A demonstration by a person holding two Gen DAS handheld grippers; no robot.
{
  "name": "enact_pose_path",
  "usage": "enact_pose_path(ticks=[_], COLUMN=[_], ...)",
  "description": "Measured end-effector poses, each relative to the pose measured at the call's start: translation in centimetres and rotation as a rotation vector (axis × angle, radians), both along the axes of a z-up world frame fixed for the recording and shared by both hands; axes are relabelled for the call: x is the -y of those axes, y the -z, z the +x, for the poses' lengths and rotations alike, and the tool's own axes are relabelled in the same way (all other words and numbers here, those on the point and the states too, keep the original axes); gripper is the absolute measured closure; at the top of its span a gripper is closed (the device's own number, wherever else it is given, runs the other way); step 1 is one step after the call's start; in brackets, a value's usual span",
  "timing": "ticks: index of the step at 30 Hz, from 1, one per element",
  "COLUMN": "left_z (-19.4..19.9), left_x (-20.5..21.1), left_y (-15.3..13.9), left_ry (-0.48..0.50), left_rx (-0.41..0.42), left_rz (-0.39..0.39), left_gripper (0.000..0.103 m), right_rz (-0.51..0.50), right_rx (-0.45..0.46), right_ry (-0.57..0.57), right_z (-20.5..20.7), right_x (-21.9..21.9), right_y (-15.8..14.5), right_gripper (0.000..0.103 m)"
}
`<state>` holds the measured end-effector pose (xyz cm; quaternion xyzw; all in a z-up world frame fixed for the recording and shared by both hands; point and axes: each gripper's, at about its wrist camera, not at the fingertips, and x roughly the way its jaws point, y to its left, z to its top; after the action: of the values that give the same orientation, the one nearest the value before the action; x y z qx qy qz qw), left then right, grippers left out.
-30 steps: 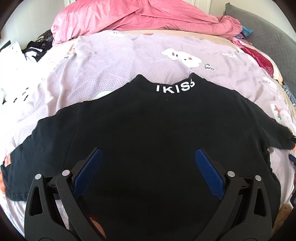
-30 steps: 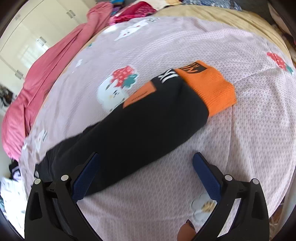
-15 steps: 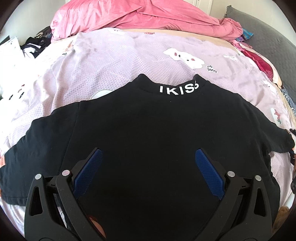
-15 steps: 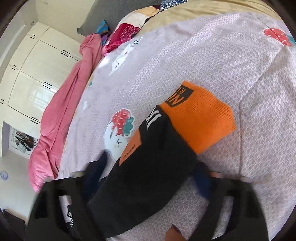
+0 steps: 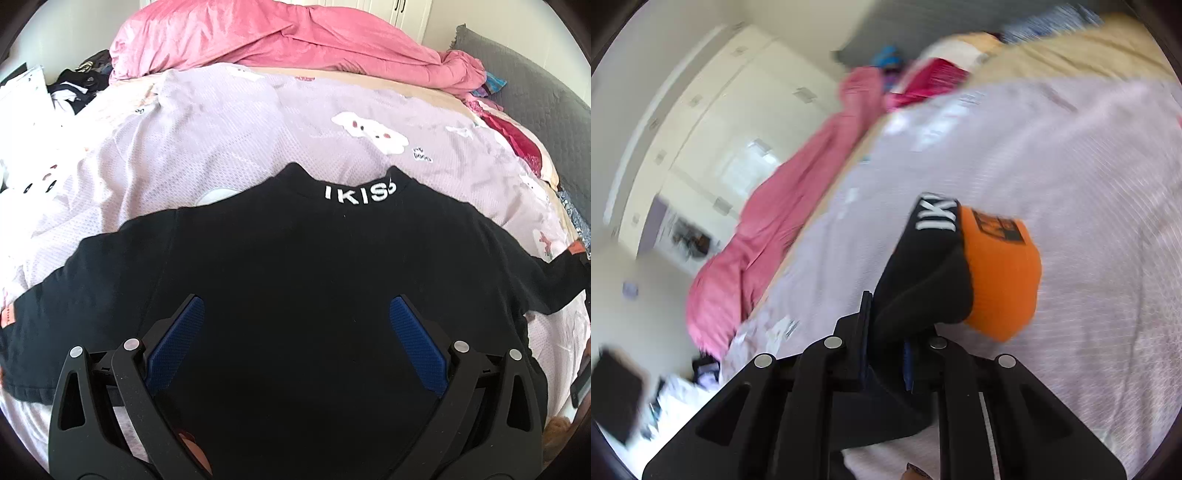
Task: Fold small clothes
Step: 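Carry the sleeve across the shirt body toward the left tool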
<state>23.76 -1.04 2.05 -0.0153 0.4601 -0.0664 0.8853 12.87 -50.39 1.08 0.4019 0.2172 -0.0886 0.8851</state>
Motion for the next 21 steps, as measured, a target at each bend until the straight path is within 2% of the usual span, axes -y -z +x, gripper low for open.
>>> enact_pose_path(ticks=[3,8,21], left_z=[-0.1,-0.1,0.1], left_x=[-0.6,-1.5,-6.3], left_y=[-0.5,-1.3,-2.2], left_ry=[-0.009,-0.021,-0.095], left_rx=[0.007,0.013,0.026], left_rz=[-0.02,-0.045,-0.104], left_gripper=[0.008,0.008,0.008], right_rz=[-0.132,-0.25,-0.435], right_rx=[0.019,0.033,0.024], right_ry=[-0.063,-0.175,-0.479], right_z=[0.9,2.3,6.7], right_x=[-3.1,-7.7,-21.8], right_y=[-2.3,-4.3,-5.6], right_gripper=[0.091,0.091,0.091])
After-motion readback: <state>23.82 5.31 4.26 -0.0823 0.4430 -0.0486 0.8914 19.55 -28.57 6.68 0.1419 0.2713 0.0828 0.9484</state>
